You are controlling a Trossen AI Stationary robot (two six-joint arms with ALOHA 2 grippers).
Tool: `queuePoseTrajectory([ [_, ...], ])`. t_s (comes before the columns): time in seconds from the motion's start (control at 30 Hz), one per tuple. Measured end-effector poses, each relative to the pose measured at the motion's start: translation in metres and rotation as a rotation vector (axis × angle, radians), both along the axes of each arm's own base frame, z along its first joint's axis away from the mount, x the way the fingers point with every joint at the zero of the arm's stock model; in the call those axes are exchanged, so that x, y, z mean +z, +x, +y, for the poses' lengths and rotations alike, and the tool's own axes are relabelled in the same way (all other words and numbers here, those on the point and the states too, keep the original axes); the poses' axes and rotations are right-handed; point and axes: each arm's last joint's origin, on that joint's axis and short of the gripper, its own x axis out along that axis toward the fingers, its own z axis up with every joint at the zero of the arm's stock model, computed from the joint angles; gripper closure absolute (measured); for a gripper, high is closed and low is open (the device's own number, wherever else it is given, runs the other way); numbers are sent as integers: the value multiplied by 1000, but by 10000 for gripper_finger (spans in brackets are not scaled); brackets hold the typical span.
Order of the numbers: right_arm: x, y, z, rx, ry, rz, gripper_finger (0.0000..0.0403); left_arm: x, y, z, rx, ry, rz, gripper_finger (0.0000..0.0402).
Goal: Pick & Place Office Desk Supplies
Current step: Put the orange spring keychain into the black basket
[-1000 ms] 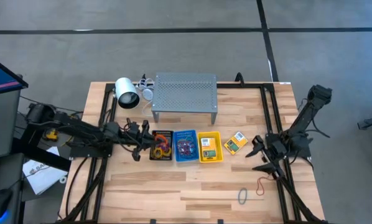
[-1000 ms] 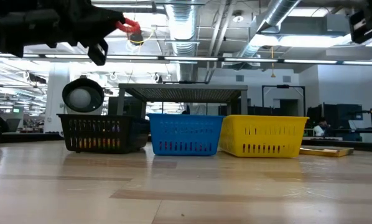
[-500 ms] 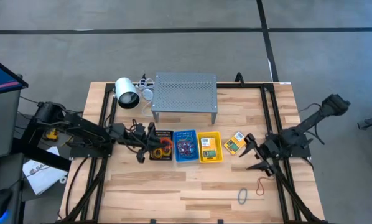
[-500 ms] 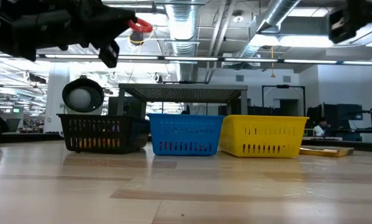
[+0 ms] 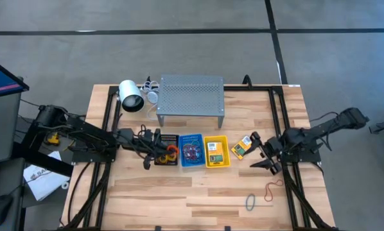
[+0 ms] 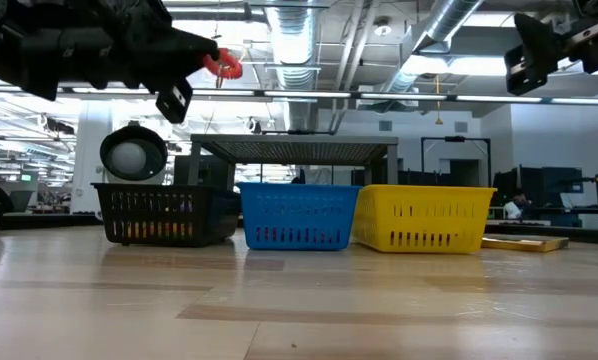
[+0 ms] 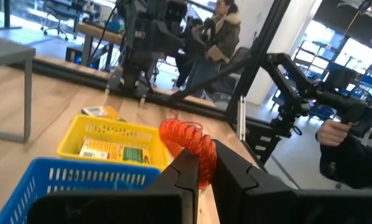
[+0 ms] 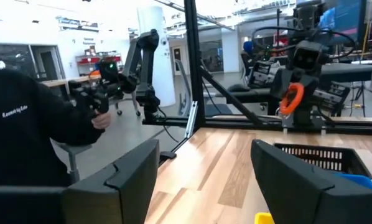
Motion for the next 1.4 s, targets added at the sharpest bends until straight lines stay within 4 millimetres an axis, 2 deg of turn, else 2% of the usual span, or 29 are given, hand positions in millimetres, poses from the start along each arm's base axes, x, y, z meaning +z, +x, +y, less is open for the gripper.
queuePoseTrajectory([
  [0.6,-1,0,-1,-1,39,35,154,-26,-3,0,18,-96,287,380],
  [0.8,-1,0,-1,0,41,35,154,-35,-4,1,58,-140,430,380],
  [1.1,-2,0,-1,-1,38,44,154,-16,14,0,105,-43,603,380],
  [1.4,-4,0,-1,-1,34,57,154,-11,16,1,136,-44,687,380],
])
